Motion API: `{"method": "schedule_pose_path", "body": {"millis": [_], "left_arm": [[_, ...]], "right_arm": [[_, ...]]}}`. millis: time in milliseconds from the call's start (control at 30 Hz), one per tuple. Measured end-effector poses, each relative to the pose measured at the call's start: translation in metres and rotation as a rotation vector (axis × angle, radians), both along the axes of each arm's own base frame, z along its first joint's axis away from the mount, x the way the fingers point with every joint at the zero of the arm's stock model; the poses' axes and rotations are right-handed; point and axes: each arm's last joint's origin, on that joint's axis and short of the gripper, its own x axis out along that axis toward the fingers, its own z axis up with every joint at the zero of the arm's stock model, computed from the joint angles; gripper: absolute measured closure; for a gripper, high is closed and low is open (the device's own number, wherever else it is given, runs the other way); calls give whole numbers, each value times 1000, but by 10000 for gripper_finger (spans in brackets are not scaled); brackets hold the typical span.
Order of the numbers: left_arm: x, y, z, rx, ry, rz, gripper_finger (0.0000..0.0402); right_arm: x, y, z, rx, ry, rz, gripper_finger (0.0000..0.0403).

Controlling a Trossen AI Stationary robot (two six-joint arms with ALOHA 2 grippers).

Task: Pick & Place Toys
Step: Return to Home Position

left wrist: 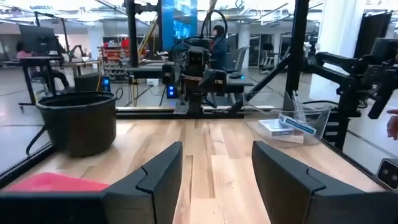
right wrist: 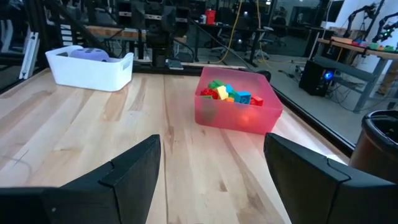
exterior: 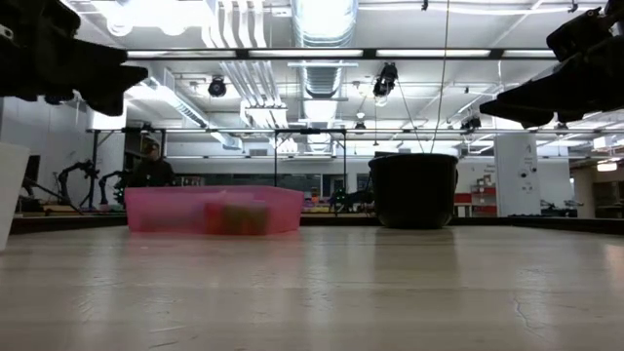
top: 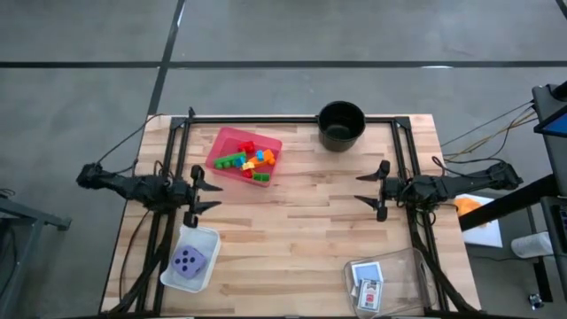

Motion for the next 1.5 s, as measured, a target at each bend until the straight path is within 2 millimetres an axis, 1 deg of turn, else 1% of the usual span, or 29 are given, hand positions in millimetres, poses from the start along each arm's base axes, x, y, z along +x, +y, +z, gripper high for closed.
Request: {"method": "schedule_pose_path", "body": {"millis": [167, 333, 733, 1500], "left_arm": [[3, 7, -3, -9, 38, -20, 208], [6, 13, -6, -13, 82, 49, 208], [11, 13, -14, -19, 170, 55, 208], [12, 13, -15, -18, 179, 56, 208]], "right_arm": [[0, 0, 0, 0, 1, 0, 117], [0, 0, 0, 0, 0, 0, 117], [0, 0, 0, 0, 0, 0, 117], [0, 0, 0, 0, 0, 0, 117]]}}
